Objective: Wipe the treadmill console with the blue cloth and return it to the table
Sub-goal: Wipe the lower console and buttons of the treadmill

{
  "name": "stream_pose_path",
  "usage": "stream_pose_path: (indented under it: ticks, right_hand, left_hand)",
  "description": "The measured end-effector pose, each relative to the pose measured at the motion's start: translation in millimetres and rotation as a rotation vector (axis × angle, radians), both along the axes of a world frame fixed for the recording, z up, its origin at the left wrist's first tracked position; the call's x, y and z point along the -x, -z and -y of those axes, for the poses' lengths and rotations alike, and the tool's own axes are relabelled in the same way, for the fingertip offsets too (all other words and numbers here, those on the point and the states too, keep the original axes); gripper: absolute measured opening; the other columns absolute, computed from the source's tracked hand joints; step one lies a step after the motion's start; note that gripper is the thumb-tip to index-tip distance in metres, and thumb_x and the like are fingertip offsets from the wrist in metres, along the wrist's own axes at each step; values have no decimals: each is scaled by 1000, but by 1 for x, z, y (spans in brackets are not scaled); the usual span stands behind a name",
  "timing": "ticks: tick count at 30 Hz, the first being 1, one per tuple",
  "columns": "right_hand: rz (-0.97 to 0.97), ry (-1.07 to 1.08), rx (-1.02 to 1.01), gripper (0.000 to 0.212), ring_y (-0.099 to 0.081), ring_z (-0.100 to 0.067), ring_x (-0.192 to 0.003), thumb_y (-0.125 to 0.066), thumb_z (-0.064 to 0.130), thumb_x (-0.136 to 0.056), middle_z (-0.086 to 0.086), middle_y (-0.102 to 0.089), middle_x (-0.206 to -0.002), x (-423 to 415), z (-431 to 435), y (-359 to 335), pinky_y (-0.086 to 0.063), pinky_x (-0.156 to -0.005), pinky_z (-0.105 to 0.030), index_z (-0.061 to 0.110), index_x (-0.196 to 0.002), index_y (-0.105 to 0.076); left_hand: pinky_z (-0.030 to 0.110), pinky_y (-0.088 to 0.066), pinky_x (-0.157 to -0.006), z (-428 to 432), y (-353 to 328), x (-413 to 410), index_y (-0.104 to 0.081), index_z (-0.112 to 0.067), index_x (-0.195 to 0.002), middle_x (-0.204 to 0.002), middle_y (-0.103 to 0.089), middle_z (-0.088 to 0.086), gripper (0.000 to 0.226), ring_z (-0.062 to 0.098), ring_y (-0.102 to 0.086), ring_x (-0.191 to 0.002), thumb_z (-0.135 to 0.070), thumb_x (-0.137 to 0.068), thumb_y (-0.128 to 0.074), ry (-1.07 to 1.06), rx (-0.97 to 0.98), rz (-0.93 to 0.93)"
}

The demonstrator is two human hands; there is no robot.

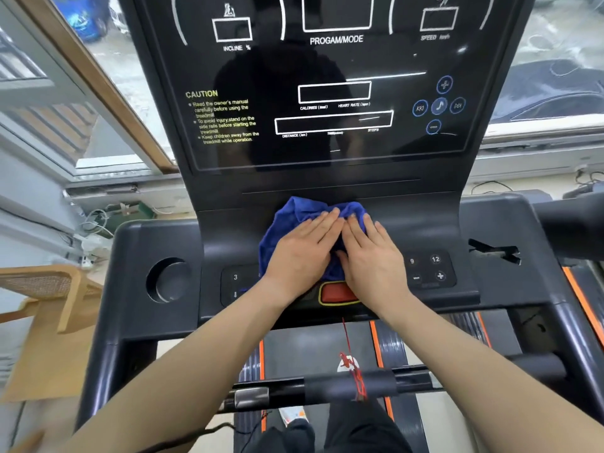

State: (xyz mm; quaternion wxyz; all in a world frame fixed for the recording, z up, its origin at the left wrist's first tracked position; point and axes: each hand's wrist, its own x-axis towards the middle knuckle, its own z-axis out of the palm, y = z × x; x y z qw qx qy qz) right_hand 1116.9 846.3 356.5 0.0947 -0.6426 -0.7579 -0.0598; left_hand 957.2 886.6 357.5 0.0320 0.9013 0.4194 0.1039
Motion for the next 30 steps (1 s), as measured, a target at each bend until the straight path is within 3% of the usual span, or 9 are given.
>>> stream_pose_path:
  ticks: [3, 5, 8, 12, 15, 18, 23, 30]
  right_hand:
    - [-22, -96, 34, 48, -50, -39, -137, -52, 25, -96, -18, -61, -140, 38, -4, -1, -38, -116, -47, -1, -136, -59]
    - [-38, -170, 88, 51, -45, -40, -141, -50, 23, -94, -18, -58, -143, 71, -4, -1, -34, -118, -47, -1, -139, -56]
    - [-41, -252, 206, 59, -38, -43, -144, -36, 25, -94, -21, -53, -148, 117, 12, 7, -29, -121, -49, -3, -144, -50]
    - [-6, -291, 280, 61, -33, -47, -145, -26, 29, -100, -27, -44, -153, 137, 58, 10, -27, -121, -54, -8, -147, -43]
    - [18, -300, 300, 61, -38, -45, -143, -32, 32, -99, -24, -46, -152, 123, 80, 8, -32, -119, -52, -6, -146, -46]
    - [71, -271, 298, 65, -46, -42, -139, -31, 38, -96, -21, -52, -149, 103, 64, 3, -39, -114, -50, -2, -143, -52]
    - [70, -152, 339, 75, -23, -39, -152, -11, 44, -97, -16, -32, -163, 102, 41, -5, -23, -122, -49, 1, -155, -33]
    - [116, -380, 421, 70, -15, -36, -155, -16, 41, -99, -13, -22, -167, 142, 59, -7, -15, -125, -47, 5, -159, -22]
  left_hand:
    - [25, -55, -79, 13, -5, 38, -63, -12, -135, -141, -60, 3, 51, 12, -66, -114, -12, -84, -62, -147, 32, 83]
    - [25, -55, -70, 29, -8, 69, -57, -22, -142, -147, -54, -7, 54, 8, -63, -119, -20, -88, -62, -278, 105, 166]
    - [26, -51, -92, 54, -6, 114, -50, -27, -146, -152, -47, -11, 55, 9, -51, -133, -26, -92, -60, -378, 175, 176]
    - [33, -23, -121, 94, 7, 146, -43, -11, -150, -158, -38, 7, 57, 24, -38, -145, -31, -96, -41, -262, 144, 7]
    - [43, -21, -122, 112, 16, 139, -32, -10, -155, -164, -24, 8, 59, 27, -25, -150, -36, -101, -32, -214, 138, -134]
    - [45, -24, -122, 94, 14, 125, -27, -12, -157, -165, -22, 7, 60, 27, -23, -151, -38, -102, -24, -182, 163, -174]
    - [43, -12, -125, 66, 11, 116, -11, -20, -160, -168, -3, 1, 65, 21, -4, -155, -45, -100, -9, -243, 211, -191]
    - [49, -26, -121, 110, 9, 165, -30, 0, -152, -161, -26, 21, 63, 34, -25, -150, -36, -102, -23, -287, 196, -184]
